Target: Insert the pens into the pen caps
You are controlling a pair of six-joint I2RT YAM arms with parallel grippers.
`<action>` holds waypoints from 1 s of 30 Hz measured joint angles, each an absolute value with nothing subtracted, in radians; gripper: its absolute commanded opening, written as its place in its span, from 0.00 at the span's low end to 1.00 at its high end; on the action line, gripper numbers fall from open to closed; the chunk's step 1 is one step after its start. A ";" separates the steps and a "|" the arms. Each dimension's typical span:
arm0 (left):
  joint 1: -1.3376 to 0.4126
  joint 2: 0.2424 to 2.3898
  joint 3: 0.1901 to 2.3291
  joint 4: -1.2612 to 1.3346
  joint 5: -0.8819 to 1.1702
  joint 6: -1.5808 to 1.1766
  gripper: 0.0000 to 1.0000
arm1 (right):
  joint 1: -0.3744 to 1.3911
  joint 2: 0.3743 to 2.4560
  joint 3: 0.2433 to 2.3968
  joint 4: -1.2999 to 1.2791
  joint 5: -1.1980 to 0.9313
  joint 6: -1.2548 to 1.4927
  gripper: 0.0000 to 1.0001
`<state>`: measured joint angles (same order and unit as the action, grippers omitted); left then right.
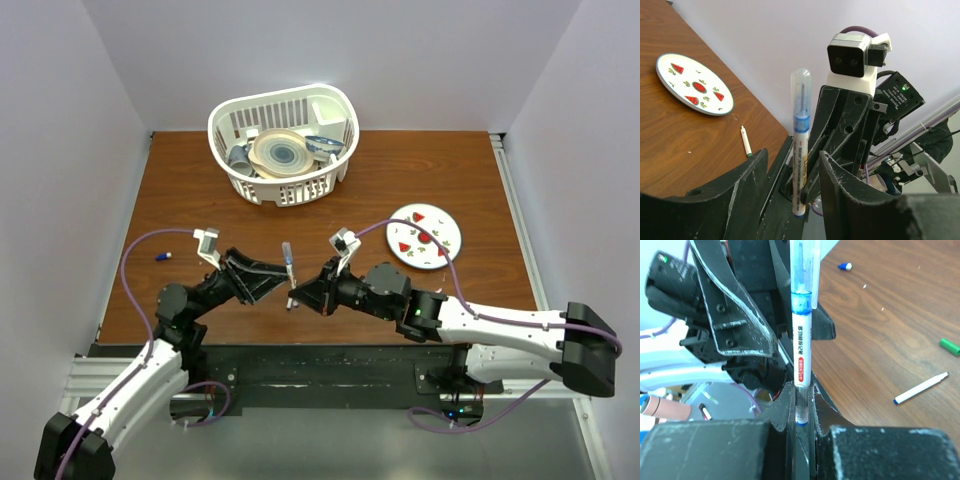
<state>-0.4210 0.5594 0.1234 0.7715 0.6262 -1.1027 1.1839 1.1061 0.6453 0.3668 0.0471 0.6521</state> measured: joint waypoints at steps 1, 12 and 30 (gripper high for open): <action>-0.421 0.564 0.125 0.774 0.628 -1.103 0.47 | 1.184 1.113 0.645 0.367 0.039 0.653 0.00; -0.422 0.574 0.141 0.793 0.642 -1.095 0.26 | 1.184 1.143 0.645 0.386 0.010 0.659 0.00; -0.428 0.591 0.143 0.792 0.644 -1.080 0.31 | 1.184 1.151 0.647 0.387 0.007 0.663 0.00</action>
